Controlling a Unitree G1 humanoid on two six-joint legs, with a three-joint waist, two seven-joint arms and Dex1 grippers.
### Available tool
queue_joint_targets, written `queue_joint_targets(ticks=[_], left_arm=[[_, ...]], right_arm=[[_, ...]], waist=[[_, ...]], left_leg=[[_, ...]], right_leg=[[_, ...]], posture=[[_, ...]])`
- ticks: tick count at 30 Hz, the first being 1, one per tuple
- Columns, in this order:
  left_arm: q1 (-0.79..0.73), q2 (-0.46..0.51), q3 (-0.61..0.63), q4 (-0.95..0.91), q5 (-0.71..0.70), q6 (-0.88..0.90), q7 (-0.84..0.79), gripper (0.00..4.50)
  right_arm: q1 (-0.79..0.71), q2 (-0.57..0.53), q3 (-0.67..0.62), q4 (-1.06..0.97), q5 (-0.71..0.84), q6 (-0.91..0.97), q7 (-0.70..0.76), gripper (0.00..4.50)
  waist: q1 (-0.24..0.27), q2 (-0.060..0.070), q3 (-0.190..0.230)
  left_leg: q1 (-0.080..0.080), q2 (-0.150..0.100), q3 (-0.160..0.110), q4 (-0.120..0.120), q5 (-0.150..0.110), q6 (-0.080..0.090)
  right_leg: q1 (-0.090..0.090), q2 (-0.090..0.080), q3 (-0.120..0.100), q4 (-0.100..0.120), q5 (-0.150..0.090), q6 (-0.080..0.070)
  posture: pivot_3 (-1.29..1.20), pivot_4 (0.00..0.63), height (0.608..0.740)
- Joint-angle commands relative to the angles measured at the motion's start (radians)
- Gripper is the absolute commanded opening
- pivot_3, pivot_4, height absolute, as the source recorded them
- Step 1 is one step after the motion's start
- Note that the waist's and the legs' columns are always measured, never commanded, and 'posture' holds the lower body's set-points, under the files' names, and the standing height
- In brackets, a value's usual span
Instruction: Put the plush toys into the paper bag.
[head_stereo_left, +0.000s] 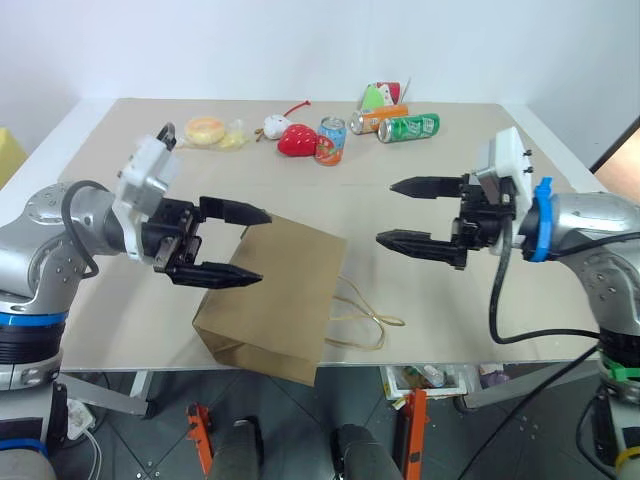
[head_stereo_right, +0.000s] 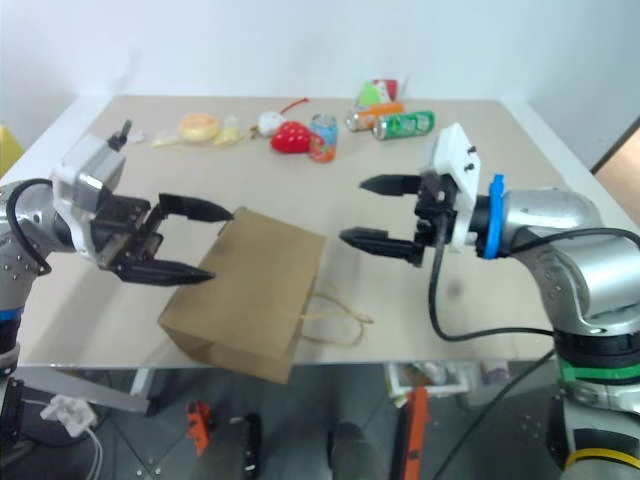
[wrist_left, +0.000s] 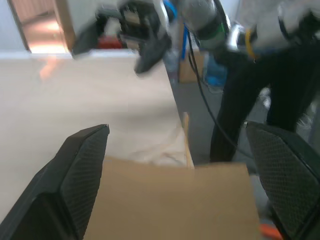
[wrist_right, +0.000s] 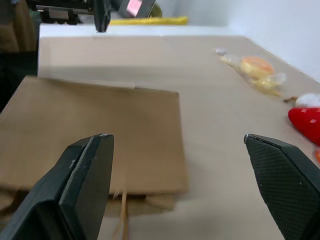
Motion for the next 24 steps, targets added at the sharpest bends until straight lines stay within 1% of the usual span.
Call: queue_joint_targets(ticks=[1, 5, 8, 10, 13, 15, 17, 22, 24], left_arm=[[0.062, 0.03, -0.039, -0.049, 0.12, -0.201, -0.08, 4.46], [0.065, 0.002, -0.043, -0.055, 0.12, -0.28, -0.11, 4.46], [0.055, 0.001, -0.041, -0.047, 0.116, -0.321, -0.139, 4.46], [0.042, 0.008, -0.03, -0.051, 0.092, -0.314, -0.148, 4.46], [0.047, 0.05, -0.031, -0.079, 0.044, -0.307, -0.15, 4.46], [0.098, 0.129, -0.072, -0.118, 0.041, -0.373, -0.15, 4.46], [0.14, 0.182, -0.111, -0.128, 0.065, -0.454, -0.15, 4.46], [0.192, 0.185, -0.134, -0.145, 0.085, -0.513, -0.15, 4.46], [0.18, 0.175, -0.141, -0.125, 0.094, -0.532, -0.15, 4.46]], right_arm=[[0.099, -0.124, -0.047, -0.11, 0.017, 0.014, 0.087, 4.5], [0.151, -0.176, -0.053, -0.142, 0.019, 0.008, 0.099, 4.5], [0.154, -0.174, -0.057, -0.148, 0.031, 0.014, 0.09, 4.5], [0.161, -0.174, -0.055, -0.156, 0.037, 0.017, 0.087, 4.5], [0.174, -0.176, -0.055, -0.175, 0.054, 0.028, 0.088, 4.5], [0.195, -0.177, -0.047, -0.201, 0.061, 0.031, 0.091, 4.5], [0.202, -0.172, -0.039, -0.211, 0.061, 0.033, 0.084, 4.5], [0.205, -0.162, -0.031, -0.217, 0.058, 0.032, 0.065, 4.5], [0.209, -0.163, -0.029, -0.223, 0.056, 0.032, 0.06, 4.5]], waist=[[0.005, 0.0, 0.0], [0.008, 0.0, 0.0], [0.008, 0.0, 0.0], [0.008, 0.0, 0.0], [0.008, 0.0, 0.0], [0.008, 0.0, 0.0], [0.006, 0.0, 0.0], [0.006, 0.001, 0.0], [0.006, 0.001, 0.0]], left_leg=[[0.0, 0.0, 0.0, -0.001, 0.0, 0.0], [0.0, 0.0, 0.002, 0.001, -0.001, 0.0], [0.001, 0.001, 0.002, 0.002, -0.001, 0.0], [0.001, 0.001, 0.002, 0.002, -0.001, 0.0], [0.001, 0.0, 0.002, 0.003, -0.001, 0.0], [0.0, 0.0, 0.003, 0.002, -0.001, 0.0], [0.0, 0.001, 0.003, 0.001, -0.001, 0.0], [0.001, 0.001, 0.003, 0.001, -0.002, 0.0], [0.001, 0.001, 0.003, 0.002, -0.002, -0.001]], right_leg=[[0.0, -0.001, 0.0, 0.0, -0.001, -0.001], [0.0, -0.002, 0.0, 0.0, -0.001, -0.001], [0.0, -0.002, -0.001, 0.0, 0.0, -0.003], [0.0, -0.002, -0.001, 0.0, 0.001, -0.003], [0.0, -0.003, -0.001, 0.0, 0.001, -0.002], [0.0, -0.003, -0.001, 0.0, 0.0, -0.001], [-0.001, -0.003, -0.001, 0.0, 0.0, -0.001], [0.0, -0.003, -0.002, 0.0, -0.001, -0.002], [0.0, -0.004, -0.002, 0.0, -0.001, -0.002]], posture=[[0.0, 0.15, 0.74], [0.0, 0.15, 0.74], [0.0, 0.15, 0.74], [0.0, 0.15, 0.74], [0.0, 0.15, 0.74], [0.0, 0.15, 0.74], [0.0, 0.15, 0.74], [0.0, 0.15, 0.74], [0.0, 0.15, 0.74]])
